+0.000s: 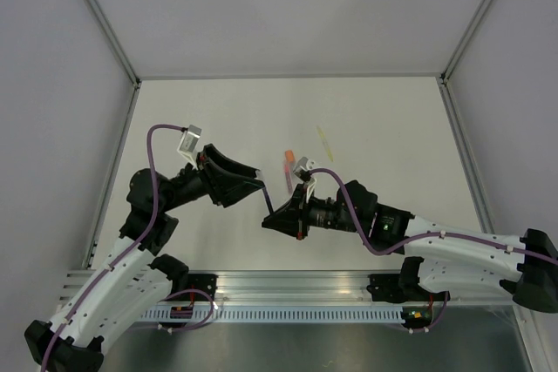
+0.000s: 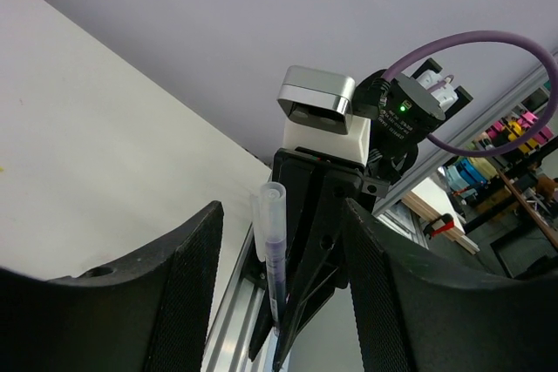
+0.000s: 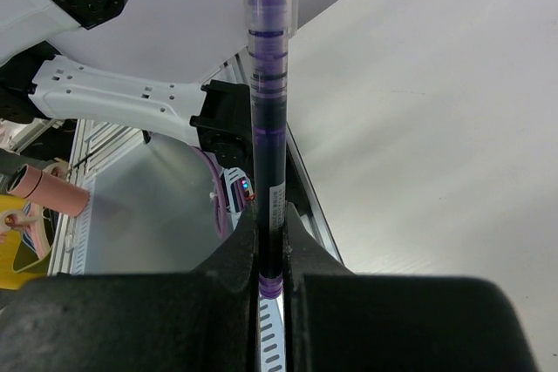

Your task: Insert the pens into the pen caps

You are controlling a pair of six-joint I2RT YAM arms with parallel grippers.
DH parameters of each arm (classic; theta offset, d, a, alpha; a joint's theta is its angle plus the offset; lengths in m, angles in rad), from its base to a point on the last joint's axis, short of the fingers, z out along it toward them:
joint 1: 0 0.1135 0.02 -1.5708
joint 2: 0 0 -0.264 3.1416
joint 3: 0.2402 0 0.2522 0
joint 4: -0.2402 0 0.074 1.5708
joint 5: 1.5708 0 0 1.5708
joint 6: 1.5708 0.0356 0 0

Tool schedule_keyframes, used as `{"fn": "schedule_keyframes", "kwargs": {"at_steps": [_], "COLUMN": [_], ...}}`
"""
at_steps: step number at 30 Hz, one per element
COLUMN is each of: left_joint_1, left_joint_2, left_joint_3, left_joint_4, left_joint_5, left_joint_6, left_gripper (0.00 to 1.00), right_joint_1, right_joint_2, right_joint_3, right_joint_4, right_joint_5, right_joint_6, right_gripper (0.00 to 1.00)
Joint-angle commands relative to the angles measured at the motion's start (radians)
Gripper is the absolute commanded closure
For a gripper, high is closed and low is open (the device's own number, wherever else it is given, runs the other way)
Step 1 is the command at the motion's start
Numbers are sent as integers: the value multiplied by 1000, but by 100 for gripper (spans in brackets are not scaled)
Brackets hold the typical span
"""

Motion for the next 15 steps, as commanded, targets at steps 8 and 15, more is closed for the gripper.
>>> {"fn": "schedule_keyframes", "kwargs": {"at_steps": [8, 15], "left_joint_1": [-2, -2], "left_joint_2": [-6, 2], "left_joint_3": [20, 5], "left_joint_4": [76, 108], "left_joint_5": [33, 50], "left_joint_6": [-19, -39], "left_gripper": [48, 61], "right_joint_1": [-1, -1], "right_joint_2": [19, 24], "right_joint_3": [-8, -11], "right_joint_4": [103, 109], "right_joint_5": [-56, -62], "right_joint_6": [39, 45], "right_gripper": [100, 100]}}
